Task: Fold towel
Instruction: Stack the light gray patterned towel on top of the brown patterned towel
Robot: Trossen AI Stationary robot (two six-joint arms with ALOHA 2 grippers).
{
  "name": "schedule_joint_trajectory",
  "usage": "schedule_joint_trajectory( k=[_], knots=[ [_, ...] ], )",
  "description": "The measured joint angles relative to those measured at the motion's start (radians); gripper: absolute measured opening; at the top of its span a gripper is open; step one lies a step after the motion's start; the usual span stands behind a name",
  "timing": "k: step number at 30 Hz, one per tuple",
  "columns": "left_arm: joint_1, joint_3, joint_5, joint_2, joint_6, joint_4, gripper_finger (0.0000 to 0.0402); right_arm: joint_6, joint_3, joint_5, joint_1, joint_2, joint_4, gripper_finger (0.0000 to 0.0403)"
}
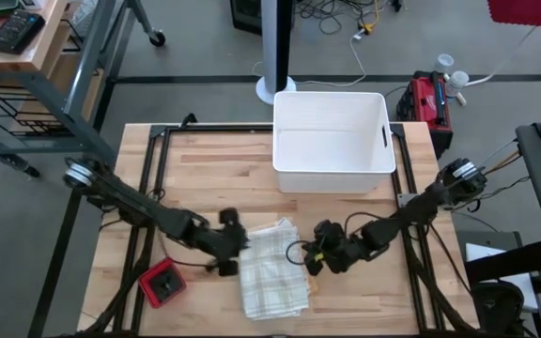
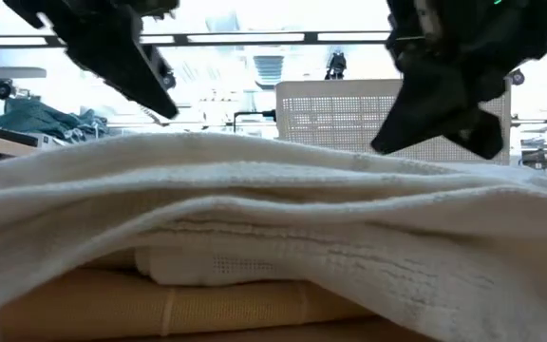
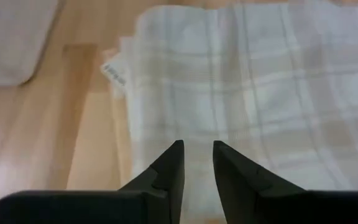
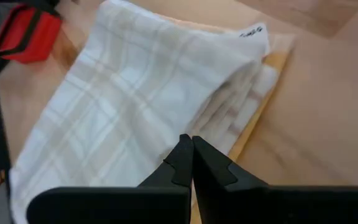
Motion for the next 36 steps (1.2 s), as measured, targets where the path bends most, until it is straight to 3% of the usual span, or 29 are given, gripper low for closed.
schedule_joint_trajectory(
  k=[6,10,13,19,23,36],
  knots=[
    [-0.001,-0.195,0.000,-0.258,-0.092,0.086,0.0076,-0.210,0.001,-0.076,-0.104,-0.015,0.008,0.0011],
    [-0.001,-0.369,0.001,-0.374,-0.073,0.292,0.0078,-0.410,0.016,-0.117,-0.152,-0.030,0.004,0.0057],
    [0.003,-0.489,-0.001,-0.389,-0.053,0.486,0.0088,-0.514,0.021,-0.132,-0.180,-0.040,0.003,0.0102],
    [0.018,-0.600,-0.007,-0.324,-0.054,0.762,0.0119,-0.598,0.020,-0.209,-0.232,-0.035,-0.020,0.0184],
    [0.026,-0.601,-0.005,-0.237,-0.053,0.788,0.0135,-0.642,0.020,-0.302,-0.263,-0.030,-0.012,0.0215],
    [0.040,-0.501,0.038,0.017,-0.040,0.833,0.0131,-0.755,0.024,-0.501,-0.338,0.077,0.044,0.0205]
  ],
)
